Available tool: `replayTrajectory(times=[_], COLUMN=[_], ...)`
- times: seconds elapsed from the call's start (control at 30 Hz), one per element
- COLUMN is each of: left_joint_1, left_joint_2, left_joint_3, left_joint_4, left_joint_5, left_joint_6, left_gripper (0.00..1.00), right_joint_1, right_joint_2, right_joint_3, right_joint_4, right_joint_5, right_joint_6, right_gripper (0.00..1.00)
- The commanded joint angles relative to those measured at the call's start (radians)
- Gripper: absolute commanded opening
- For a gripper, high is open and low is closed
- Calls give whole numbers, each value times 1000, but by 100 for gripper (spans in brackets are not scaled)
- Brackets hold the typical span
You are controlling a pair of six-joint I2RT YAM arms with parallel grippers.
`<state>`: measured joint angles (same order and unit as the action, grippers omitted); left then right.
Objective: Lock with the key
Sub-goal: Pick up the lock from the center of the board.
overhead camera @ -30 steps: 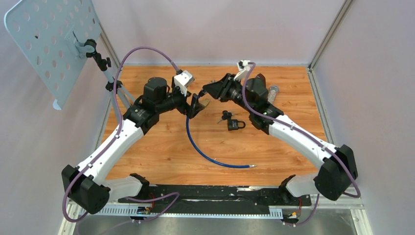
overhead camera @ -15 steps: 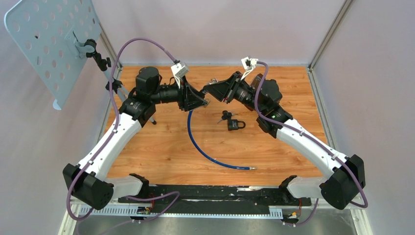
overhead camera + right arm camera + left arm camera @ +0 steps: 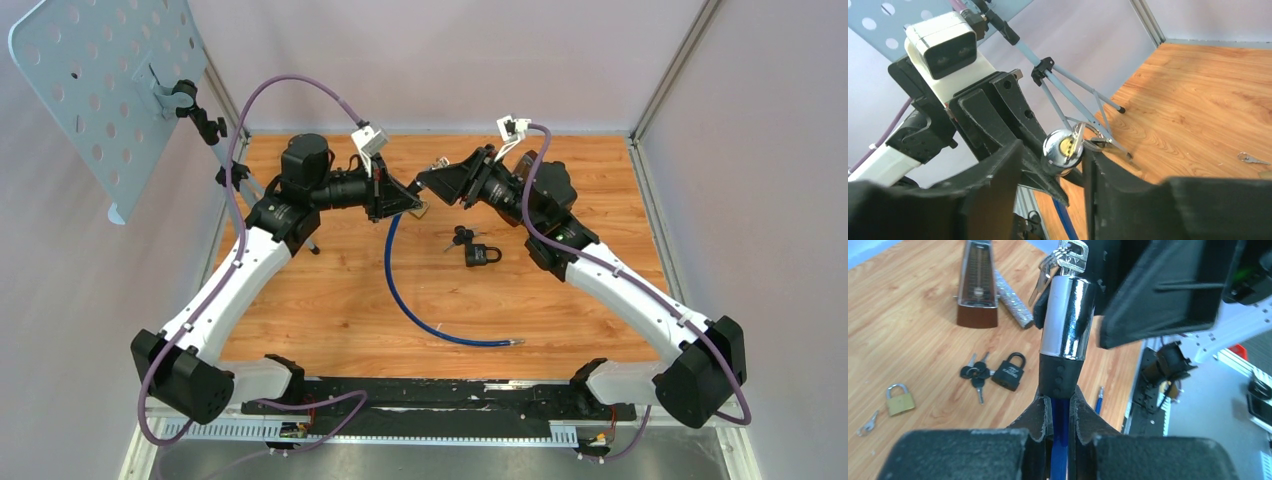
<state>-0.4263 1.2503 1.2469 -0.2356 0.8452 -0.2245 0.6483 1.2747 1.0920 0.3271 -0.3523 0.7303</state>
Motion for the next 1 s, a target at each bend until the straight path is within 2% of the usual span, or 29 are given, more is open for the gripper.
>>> replayTrajectory(times=[0.0,0.13,0.3,0.4,0.47,0.57,0.7,0.97], left_joint_1=[-4,-5,-5,-5,-5,-4,-5,-5], left_joint_2=[-4,0,-4,4,11,24,50,66], left_joint_3=[103,174,236,289,321,389,505,677], left_joint_4=[-42,-58,-57,-38,-16,24,2,-102], left_joint_5=[-172,-266,-372,-436,-474,-505,-494,-544], left_joint_6=[29,36,67,71,70,86,131,221], left_gripper=[0,0,0,0,0,0,0,0], right_joint_1=[5,5,5,5,4,1,-2,-2], right_joint_2=[-43,-86,-168,-205,-214,-206,-168,-77], right_joint_3=[-6,-12,-55,-60,-47,-21,-21,-17], right_joint_4=[7,-67,-105,-157,-234,-426,-483,-599], right_joint_5=[58,133,203,299,403,540,517,502], right_joint_6=[0,7,39,84,166,390,576,801], right_gripper=[53,65,66,64,62,59,56,63])
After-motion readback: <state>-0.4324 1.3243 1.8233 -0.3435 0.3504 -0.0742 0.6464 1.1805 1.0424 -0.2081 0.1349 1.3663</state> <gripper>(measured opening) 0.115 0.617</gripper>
